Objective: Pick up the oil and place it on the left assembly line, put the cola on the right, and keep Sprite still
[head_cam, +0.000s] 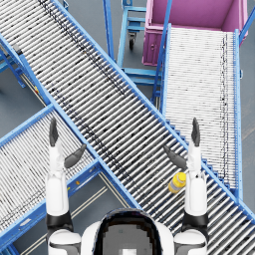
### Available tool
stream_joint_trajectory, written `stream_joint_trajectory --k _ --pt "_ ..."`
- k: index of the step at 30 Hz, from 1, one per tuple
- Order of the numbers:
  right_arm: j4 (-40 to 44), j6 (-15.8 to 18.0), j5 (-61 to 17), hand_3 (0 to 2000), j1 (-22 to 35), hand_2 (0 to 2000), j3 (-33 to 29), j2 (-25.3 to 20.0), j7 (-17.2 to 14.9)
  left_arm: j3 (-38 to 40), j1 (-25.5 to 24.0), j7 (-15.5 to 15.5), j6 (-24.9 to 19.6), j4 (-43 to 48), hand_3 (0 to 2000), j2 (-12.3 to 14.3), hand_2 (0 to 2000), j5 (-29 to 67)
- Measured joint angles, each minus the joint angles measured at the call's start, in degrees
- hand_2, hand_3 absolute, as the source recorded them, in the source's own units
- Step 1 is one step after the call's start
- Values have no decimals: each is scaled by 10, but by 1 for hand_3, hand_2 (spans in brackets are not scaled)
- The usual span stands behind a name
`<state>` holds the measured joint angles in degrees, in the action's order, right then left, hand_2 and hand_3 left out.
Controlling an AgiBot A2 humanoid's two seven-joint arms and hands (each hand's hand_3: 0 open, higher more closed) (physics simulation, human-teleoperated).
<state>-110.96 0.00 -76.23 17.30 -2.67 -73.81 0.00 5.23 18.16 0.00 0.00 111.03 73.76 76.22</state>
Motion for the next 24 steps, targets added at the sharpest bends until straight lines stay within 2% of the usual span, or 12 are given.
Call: stream_joint_trajectory --k 7,16,24 --pt "-4 0 -2 0 -27 0 5 -6 0 20 -9 0 0 12 0 6 0 2" --pt "3 0 -2 0 16 0 -11 -10 0 -8 2 0 0 0 0 11 0 2" --pt "7 0 -2 0 30 0 -22 -13 0 -4 2 0 0 0 0 16 0 2"
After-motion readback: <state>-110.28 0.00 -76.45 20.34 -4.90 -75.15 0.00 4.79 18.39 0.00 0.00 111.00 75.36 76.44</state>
